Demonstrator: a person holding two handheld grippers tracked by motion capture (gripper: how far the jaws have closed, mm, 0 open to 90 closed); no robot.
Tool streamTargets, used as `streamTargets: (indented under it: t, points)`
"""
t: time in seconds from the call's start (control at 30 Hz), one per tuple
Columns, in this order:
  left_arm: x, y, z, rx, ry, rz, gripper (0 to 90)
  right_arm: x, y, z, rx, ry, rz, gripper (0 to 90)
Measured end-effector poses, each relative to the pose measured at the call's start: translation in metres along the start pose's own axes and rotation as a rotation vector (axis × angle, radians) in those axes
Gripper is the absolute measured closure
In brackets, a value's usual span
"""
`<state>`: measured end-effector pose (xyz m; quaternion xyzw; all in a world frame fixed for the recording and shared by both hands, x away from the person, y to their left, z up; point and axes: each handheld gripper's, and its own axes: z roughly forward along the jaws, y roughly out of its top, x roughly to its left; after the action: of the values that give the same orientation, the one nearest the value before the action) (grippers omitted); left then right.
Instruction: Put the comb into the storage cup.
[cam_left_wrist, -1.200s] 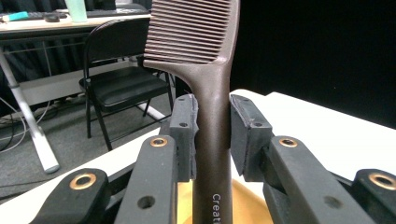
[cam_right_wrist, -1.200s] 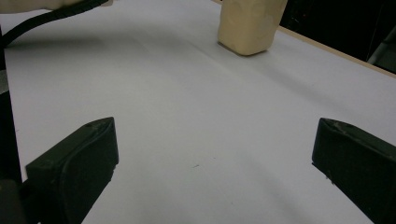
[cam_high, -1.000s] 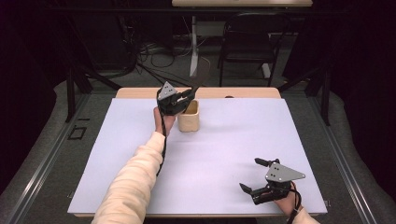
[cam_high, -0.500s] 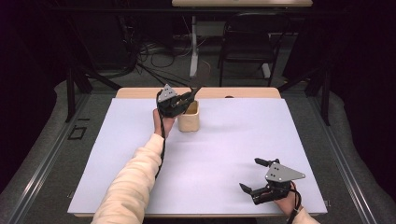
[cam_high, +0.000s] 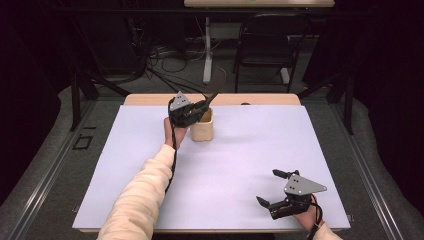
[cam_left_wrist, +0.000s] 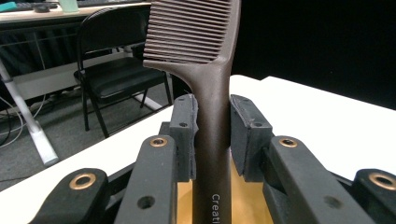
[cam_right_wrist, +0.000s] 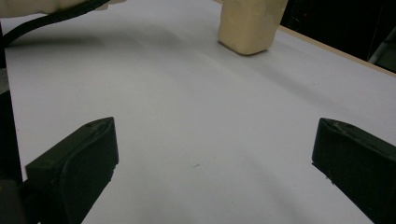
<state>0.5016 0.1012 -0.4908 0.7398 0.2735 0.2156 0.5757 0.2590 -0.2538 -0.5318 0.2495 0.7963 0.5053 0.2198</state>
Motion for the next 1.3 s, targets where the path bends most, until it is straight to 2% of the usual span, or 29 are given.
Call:
streamTargets:
  t: [0.33, 1.3]
  points:
    - [-0.0011, -0.0023, -0.001, 0.014, -0.003, 0.005, 72.2, 0.0, 0.0, 0.0, 0.0, -0.001, 0.0, 0.1]
    - [-0.0034, -0.0028, -0.0006, 0.088, -0.004, 0.054, 72.2, 0.0, 0.0, 0.0003, 0.001, -0.003, 0.001, 0.1]
